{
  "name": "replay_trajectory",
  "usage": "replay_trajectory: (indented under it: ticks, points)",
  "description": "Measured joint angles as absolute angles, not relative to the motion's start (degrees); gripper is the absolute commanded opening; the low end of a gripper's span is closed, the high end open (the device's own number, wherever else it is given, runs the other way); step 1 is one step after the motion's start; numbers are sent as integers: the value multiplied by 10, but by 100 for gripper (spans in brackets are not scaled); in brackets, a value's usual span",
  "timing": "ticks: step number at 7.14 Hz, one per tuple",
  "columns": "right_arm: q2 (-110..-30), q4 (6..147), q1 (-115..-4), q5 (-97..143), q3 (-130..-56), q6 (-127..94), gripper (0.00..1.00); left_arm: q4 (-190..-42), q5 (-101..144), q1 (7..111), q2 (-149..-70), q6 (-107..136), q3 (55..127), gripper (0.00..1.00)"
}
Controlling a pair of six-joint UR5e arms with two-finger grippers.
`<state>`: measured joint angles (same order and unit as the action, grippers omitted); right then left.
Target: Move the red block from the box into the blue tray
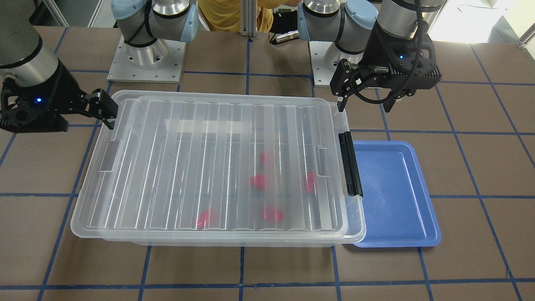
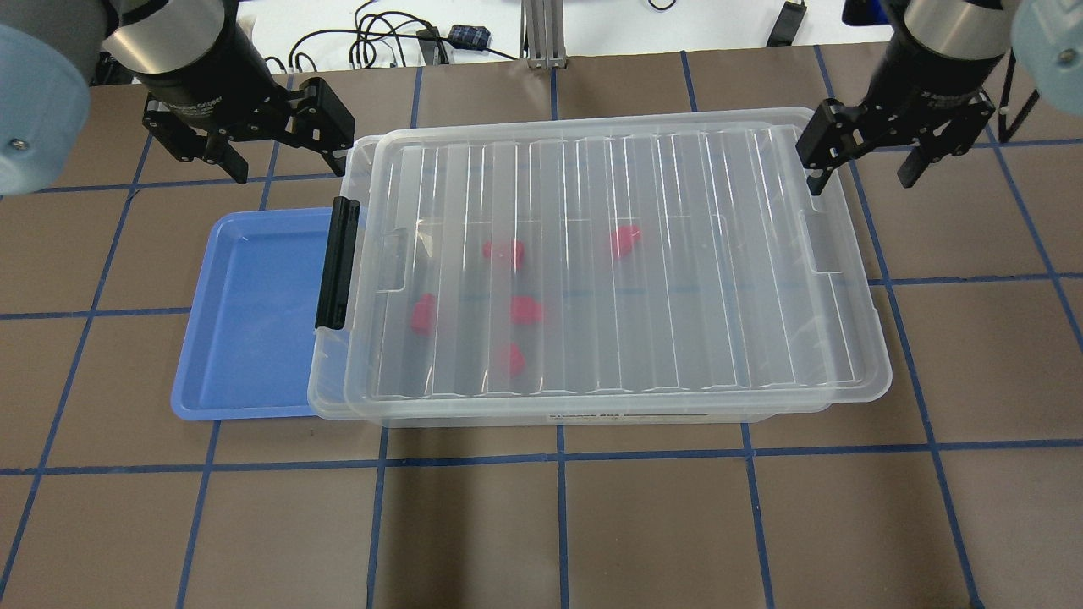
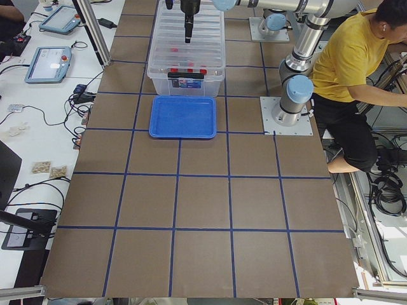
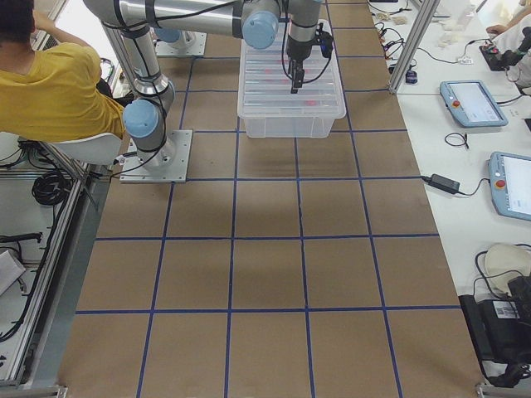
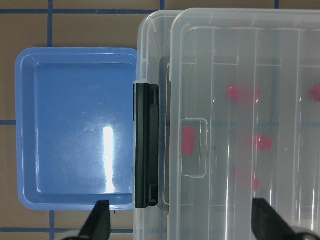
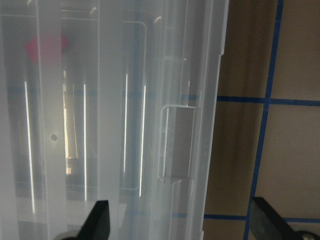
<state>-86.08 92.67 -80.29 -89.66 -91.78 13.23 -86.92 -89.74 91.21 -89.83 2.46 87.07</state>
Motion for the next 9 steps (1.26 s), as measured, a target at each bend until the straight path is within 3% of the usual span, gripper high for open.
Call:
replay_trajectory:
  ticks: [3, 9]
  points:
    - [-856, 1045, -763, -895, -1011, 179, 100, -869, -897, 912, -898, 24, 872, 100]
    - [-832, 1062, -751, -894, -1031, 187, 100, -866, -892, 912, -895, 14, 876, 100]
